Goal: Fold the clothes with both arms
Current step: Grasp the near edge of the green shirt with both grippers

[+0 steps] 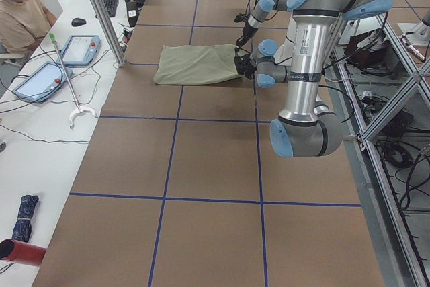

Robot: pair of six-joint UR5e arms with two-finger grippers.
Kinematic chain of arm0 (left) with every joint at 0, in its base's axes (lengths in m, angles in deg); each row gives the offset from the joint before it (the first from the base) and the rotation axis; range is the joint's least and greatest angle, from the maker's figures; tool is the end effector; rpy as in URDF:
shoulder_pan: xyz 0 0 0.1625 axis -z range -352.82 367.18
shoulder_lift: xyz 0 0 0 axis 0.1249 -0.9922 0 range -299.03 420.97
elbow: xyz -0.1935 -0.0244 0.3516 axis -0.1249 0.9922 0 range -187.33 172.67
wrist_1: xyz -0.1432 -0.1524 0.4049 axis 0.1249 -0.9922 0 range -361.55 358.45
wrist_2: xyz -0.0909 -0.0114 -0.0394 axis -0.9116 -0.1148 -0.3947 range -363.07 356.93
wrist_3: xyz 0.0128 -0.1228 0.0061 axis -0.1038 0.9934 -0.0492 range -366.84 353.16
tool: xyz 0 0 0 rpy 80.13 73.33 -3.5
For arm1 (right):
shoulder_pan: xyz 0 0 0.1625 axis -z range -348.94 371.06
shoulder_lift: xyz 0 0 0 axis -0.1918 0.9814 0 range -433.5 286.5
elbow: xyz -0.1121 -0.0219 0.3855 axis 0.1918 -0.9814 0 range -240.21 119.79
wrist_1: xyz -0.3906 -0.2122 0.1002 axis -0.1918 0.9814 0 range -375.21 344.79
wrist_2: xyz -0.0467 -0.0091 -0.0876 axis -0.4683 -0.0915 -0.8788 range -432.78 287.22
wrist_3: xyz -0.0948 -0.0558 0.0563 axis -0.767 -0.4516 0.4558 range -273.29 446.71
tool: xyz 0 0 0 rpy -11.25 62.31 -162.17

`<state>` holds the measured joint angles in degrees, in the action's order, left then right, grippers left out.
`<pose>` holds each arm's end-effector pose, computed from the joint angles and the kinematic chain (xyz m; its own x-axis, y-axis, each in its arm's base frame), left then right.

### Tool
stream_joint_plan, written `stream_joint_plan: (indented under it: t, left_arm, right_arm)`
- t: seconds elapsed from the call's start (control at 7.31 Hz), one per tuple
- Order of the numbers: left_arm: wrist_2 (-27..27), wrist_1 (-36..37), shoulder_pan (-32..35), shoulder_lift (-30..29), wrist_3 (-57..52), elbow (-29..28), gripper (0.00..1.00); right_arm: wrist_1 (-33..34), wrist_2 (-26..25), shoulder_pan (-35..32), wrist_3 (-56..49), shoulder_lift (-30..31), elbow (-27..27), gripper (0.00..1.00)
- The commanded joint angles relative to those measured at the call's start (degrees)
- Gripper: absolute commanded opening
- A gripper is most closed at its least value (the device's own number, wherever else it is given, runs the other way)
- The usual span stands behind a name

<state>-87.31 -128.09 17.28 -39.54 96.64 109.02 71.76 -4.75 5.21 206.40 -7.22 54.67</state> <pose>0.5341 -0.2432 0.2359 0.2107 -0.2732 -0.9386 0.3274 0.9244 -0.1956 -0.5803 -0.2399 0.1967 0.3452 0.4971 0.7961 -0.6415 0.7441 -0.1865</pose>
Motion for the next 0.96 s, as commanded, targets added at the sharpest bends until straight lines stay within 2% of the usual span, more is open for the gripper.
stream_joint_plan:
  t: [0.0, 0.14, 0.27, 0.41, 0.68, 0.82]
  left_arm:
    - [-4.8, 18.1, -0.1, 1.4, -1.2, 19.5, 0.0]
    - [-6.5, 23.1, -0.2, 1.2, -1.2, 25.1, 0.0]
    - [-7.1, 23.8, -0.3, 0.7, -1.2, 25.3, 0.0]
    - [-7.2, 23.9, -0.4, -0.4, -1.2, 23.2, 0.0]
    - [-6.8, 23.8, 1.5, -7.9, -4.6, 12.6, 0.0]
    - [-7.1, 23.7, 4.7, -9.3, -8.9, 10.2, 0.0]
  right_arm:
    - [14.9, 0.3, 3.9, 0.3, 0.3, 16.4, 0.0]
    - [23.6, 0.5, 6.4, 0.2, -0.3, 25.1, 0.0]
    - [25.2, 1.1, 6.5, 0.1, -0.6, 26.2, 0.0]
    - [25.1, 1.2, 6.6, -0.3, -0.8, 24.2, 0.0]
    - [22.8, 1.5, 0.6, -4.4, -5.5, 15.7, 0.0]
    - [16.3, 4.3, -3.3, -6.8, -5.6, 10.0, 0.0]
